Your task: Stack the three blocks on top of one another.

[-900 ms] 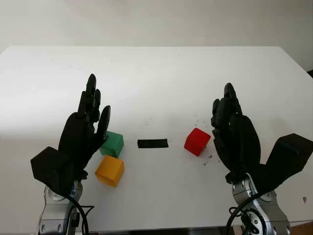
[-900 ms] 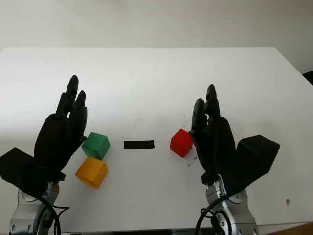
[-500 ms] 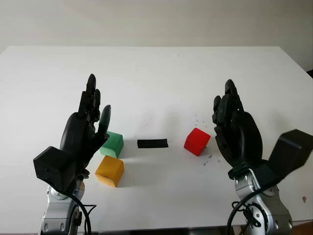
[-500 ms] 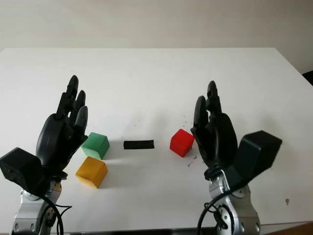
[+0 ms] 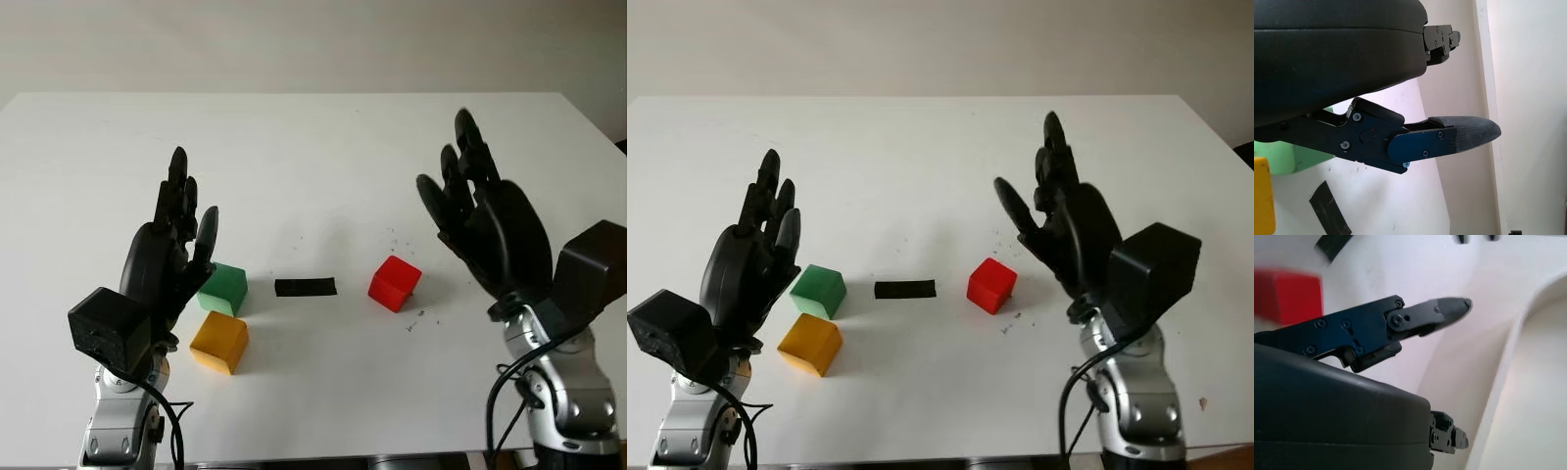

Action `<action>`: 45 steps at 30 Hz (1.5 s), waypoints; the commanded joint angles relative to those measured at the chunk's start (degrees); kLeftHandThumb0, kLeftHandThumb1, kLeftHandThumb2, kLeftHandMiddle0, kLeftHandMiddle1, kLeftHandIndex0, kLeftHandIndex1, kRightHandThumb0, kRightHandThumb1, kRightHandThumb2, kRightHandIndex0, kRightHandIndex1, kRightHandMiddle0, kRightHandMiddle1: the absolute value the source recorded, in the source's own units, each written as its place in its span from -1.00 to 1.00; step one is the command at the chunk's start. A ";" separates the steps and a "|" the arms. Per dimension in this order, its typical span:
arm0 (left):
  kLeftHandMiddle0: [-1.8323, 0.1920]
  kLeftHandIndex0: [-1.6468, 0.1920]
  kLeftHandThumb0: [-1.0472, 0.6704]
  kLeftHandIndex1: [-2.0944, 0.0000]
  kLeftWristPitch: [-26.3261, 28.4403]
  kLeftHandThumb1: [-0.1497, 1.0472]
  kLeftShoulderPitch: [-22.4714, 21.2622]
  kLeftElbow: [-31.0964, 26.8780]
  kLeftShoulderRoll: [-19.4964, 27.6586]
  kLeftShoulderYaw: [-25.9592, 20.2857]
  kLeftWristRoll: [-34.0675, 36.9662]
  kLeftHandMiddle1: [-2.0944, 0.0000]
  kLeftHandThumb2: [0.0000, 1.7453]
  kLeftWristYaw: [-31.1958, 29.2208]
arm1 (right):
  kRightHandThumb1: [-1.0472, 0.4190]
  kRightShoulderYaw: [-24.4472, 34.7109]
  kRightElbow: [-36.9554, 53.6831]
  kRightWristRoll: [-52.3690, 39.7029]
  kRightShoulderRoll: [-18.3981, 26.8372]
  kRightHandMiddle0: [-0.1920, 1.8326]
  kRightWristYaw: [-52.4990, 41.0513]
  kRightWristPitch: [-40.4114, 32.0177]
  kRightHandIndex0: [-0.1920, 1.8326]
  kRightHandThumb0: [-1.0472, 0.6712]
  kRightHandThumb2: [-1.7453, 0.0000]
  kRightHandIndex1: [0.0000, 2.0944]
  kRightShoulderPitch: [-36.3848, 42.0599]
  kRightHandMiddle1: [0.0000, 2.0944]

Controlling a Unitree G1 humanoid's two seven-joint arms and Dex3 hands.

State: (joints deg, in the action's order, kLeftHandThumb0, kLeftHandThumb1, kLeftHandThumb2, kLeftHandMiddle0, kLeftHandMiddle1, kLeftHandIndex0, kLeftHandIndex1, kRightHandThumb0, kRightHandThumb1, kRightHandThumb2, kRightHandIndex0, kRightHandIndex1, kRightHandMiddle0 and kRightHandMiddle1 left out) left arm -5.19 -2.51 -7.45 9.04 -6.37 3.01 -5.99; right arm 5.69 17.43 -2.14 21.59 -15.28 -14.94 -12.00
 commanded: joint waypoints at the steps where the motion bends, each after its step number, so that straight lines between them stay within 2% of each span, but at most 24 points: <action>1: 0.95 0.96 -0.59 0.96 -1.95 1.00 -0.92 1.48 0.54 -0.67 0.49 0.96 -0.36 -0.46 | -0.77 -0.19 -1.43 3.18 6.07 -0.78 -2.86 2.72 -0.93 -0.36 0.96 -0.95 -2.88 -0.86; 4: 0.96 0.96 -0.58 0.96 -2.73 1.00 -1.05 2.10 0.57 -1.17 0.32 0.96 -0.35 -0.20 | -0.71 -2.41 -1.87 10.34 15.55 -0.74 -8.74 6.27 -0.92 -0.41 0.97 -0.95 -5.61 -0.85; 7: 0.97 0.98 -0.56 0.96 -2.93 1.00 -1.23 2.23 1.03 -1.97 0.93 0.96 -0.34 -0.63 | -0.63 -4.76 -2.39 14.63 21.92 -0.69 -14.53 10.99 -0.88 -0.37 0.97 -0.93 -7.47 -0.84; 10: 0.97 0.99 -0.54 0.96 -3.18 1.00 -1.42 2.64 1.15 -2.77 2.43 0.95 -0.36 -1.24 | -0.61 -7.10 -3.45 18.75 25.58 -0.57 -17.42 16.46 -0.85 -0.36 0.95 -0.92 -8.57 -0.82; 14: 0.98 1.00 -0.54 0.97 -2.68 1.00 -1.40 2.43 1.66 -3.41 3.29 0.95 -0.39 -2.01 | -0.63 -9.52 -4.19 22.22 28.00 -0.46 -20.99 20.46 -0.85 -0.37 0.94 -0.93 -10.22 -0.82; 22: 1.00 1.00 -0.50 1.00 -2.51 1.00 -1.91 2.67 2.33 -3.70 4.43 0.99 -0.34 -3.25 | -0.67 -14.80 -8.95 27.73 30.54 -0.44 -25.71 31.67 -0.87 -0.42 0.93 -0.95 -14.06 -0.86; 30: 0.99 0.99 -0.49 1.00 -1.46 1.00 -3.00 2.97 2.26 -3.16 3.16 0.96 -0.31 -2.47 | -0.73 -17.49 -16.98 31.80 28.74 -0.42 -20.92 42.18 -0.86 -0.48 0.92 -0.95 -15.09 -0.88; 37: 0.98 0.99 -0.51 0.97 -2.34 1.00 -3.62 4.17 2.23 -2.64 1.98 0.95 -0.30 -2.42 | -0.73 -17.86 -21.49 35.19 26.82 -0.41 -15.18 44.97 -0.86 -0.45 0.94 -0.95 -15.04 -0.89; 45: 0.98 0.99 -0.54 0.96 -2.21 1.00 -3.64 4.05 2.40 -2.43 1.45 0.95 -0.30 -2.53 | -0.74 -18.29 -25.05 39.28 26.77 -0.40 -8.84 47.98 -0.87 -0.38 0.94 -0.95 -14.47 -0.89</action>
State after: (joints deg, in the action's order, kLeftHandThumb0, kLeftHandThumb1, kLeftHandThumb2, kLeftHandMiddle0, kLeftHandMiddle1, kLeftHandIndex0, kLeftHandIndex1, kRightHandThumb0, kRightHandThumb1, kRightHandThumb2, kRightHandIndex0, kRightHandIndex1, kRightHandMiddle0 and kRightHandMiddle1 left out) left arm -6.93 -5.30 -3.42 10.98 -8.98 4.61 -8.34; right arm -12.68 -7.14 36.85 48.47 -24.97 32.59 -26.42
